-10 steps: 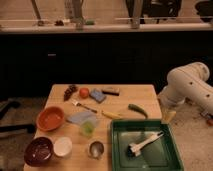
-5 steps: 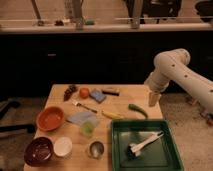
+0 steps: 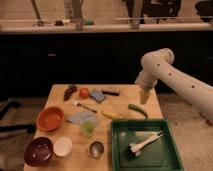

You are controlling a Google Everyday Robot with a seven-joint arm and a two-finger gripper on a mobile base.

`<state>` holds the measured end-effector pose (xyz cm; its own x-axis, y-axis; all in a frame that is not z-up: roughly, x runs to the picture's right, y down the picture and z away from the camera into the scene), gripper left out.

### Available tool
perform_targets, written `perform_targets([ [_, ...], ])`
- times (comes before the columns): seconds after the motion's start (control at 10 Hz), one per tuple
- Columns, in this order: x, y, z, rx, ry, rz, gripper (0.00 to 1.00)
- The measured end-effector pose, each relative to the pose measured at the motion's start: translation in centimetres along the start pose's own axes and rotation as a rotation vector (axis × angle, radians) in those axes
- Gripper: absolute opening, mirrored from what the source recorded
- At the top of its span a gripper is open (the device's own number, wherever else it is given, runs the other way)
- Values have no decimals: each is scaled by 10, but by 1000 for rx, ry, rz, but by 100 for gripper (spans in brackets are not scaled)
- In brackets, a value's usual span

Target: Place grapes in plastic cup

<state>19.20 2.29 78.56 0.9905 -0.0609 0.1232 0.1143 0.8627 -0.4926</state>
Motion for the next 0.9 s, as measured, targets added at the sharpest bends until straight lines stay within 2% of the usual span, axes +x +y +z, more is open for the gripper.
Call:
perform_targets([
  [0.3, -27, -3, 10, 1, 11, -44, 80],
  [0.9, -25, -4, 9, 4, 16, -42, 80],
])
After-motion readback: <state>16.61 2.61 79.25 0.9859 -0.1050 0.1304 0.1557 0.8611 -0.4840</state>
